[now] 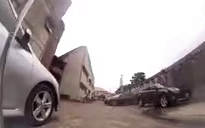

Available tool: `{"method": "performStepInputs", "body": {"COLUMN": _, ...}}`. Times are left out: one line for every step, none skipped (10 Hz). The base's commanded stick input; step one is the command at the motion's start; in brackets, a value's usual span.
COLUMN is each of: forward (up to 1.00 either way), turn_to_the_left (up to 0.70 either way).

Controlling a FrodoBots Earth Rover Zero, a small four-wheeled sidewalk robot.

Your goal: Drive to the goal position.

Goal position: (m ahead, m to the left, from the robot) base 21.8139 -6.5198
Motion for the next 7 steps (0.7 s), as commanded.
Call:
{"method": "performStepInputs", "body": {"forward": 0.84, "turn_to_the_left": 0.03}}
{"method": "performStepInputs", "body": {"forward": 0.84, "turn_to_the_left": 0.03}}
{"method": "performStepInputs", "body": {"forward": 0.84, "turn_to_the_left": 0.03}}
{"method": "performStepInputs", "body": {"forward": 0.84, "turn_to_the_left": 0.03}}
{"method": "performStepInputs", "body": {"forward": 0.84, "turn_to_the_left": 0.03}}
{"method": "performStepInputs", "body": {"forward": 0.84, "turn_to_the_left": 0.03}}
{"method": "performStepInputs", "body": {"forward": 0.84, "turn_to_the_left": 0.03}}
